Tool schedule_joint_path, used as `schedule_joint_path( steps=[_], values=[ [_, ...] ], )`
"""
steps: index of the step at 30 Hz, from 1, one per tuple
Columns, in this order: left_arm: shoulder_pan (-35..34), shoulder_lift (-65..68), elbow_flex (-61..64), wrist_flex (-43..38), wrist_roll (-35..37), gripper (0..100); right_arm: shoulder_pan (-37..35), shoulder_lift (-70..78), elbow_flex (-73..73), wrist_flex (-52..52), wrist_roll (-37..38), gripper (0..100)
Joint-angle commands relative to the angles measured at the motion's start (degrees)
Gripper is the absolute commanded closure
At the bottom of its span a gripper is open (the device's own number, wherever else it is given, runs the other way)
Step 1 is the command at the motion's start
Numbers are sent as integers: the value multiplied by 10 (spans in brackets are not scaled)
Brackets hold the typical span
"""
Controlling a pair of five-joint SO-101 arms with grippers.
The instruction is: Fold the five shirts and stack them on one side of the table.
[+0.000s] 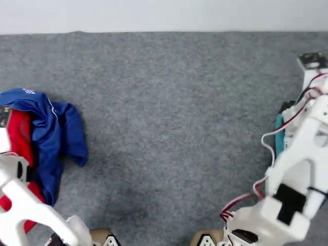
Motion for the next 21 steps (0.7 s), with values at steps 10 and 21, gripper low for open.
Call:
schedule_joint_path(
  steps=[10,21],
  values=[
    [-44,207,-15,-115,-56,783,10,-193,168,22,-6,990],
    [-3,330,-27,-137,-55,987,10,-255,183,22,-7,990]
  ],
)
